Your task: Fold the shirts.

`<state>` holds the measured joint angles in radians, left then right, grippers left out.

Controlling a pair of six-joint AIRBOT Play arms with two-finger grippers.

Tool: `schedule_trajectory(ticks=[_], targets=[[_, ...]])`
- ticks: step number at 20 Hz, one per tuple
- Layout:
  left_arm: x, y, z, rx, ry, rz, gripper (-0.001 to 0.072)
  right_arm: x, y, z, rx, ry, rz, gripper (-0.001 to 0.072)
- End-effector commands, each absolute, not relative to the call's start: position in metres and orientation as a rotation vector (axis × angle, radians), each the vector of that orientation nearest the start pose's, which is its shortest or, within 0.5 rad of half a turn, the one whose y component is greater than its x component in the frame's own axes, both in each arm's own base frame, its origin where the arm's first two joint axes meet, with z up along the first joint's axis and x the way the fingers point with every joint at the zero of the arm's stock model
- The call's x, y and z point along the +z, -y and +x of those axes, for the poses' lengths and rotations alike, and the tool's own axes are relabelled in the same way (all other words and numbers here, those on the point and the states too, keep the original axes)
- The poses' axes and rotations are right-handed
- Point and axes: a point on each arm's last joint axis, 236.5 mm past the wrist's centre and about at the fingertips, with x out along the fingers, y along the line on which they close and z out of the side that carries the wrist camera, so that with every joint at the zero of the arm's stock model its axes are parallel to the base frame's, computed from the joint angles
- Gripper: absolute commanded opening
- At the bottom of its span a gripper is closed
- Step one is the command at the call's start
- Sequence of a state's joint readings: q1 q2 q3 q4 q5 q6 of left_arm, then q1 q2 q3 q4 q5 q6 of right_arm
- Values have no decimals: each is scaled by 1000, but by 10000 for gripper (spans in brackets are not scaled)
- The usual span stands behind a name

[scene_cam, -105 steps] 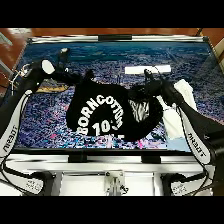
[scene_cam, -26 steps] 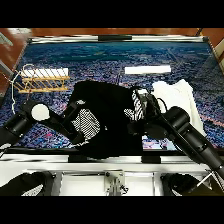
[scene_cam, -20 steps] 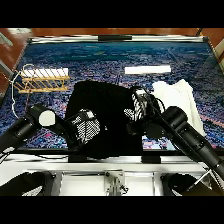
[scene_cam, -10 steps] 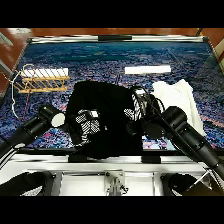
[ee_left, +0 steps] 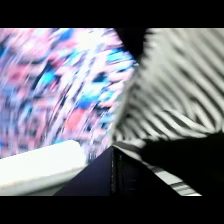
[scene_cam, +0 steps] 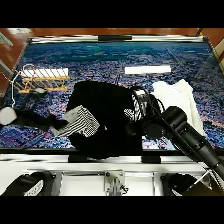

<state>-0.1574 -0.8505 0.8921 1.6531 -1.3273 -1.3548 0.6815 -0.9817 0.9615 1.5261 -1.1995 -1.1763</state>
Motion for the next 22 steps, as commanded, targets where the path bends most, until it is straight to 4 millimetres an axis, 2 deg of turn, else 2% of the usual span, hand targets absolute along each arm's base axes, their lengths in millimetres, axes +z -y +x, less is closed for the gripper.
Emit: schedule_trajectory(ticks=[1, 2, 3, 4, 5, 6, 8, 10, 12, 13, 16, 17, 19, 21, 22], targets=[[33, -26, 242, 26, -1346, 122, 65, 40, -206, 252, 365, -1224, -58, 548], [23, -33, 233, 53, -1385, 97, 182, 41, -210, 251, 376, -1223, -42, 548], [14, -37, 225, 68, -1419, 70, 475, 41, -212, 252, 384, -1219, -36, 548], [12, -37, 221, 82, -1435, 25, 692, 40, -213, 251, 390, -1222, -41, 548], [12, -28, 220, 62, -1434, -28, 713, 36, -214, 251, 393, -1233, -50, 549], [17, -8, 223, -6, -1405, -89, 713, 31, -216, 250, 400, -1251, -57, 549], [36, 50, 235, -204, -1309, -247, 712, 18, -224, 245, 427, -1302, -65, 548], [49, 93, 237, -358, -1265, -319, 711, 3, -237, 240, 476, -1348, -68, 549], [32, 112, 229, -414, -1288, -287, 686, -7, -258, 241, 528, -1366, -19, 549], [18, 119, 222, -433, -1309, -274, 609, -12, -266, 241, 546, -1376, 5, 548], [0, 148, 210, -537, -1303, -227, 591, -24, -286, 239, 621, -1392, 29, 548], [-1, 153, 211, -550, -1288, -201, 591, -26, -288, 241, 627, -1389, 27, 548], [0, 147, 220, -530, -1247, -150, 591, -29, -286, 240, 638, -1391, 3, 548], [10, 121, 234, -459, -1214, -66, 591, -25, -281, 236, 669, -1401, -68, 548], [20, 98, 243, -398, -1198, 1, 592, -19, -274, 238, 670, -1402, -133, 548]])
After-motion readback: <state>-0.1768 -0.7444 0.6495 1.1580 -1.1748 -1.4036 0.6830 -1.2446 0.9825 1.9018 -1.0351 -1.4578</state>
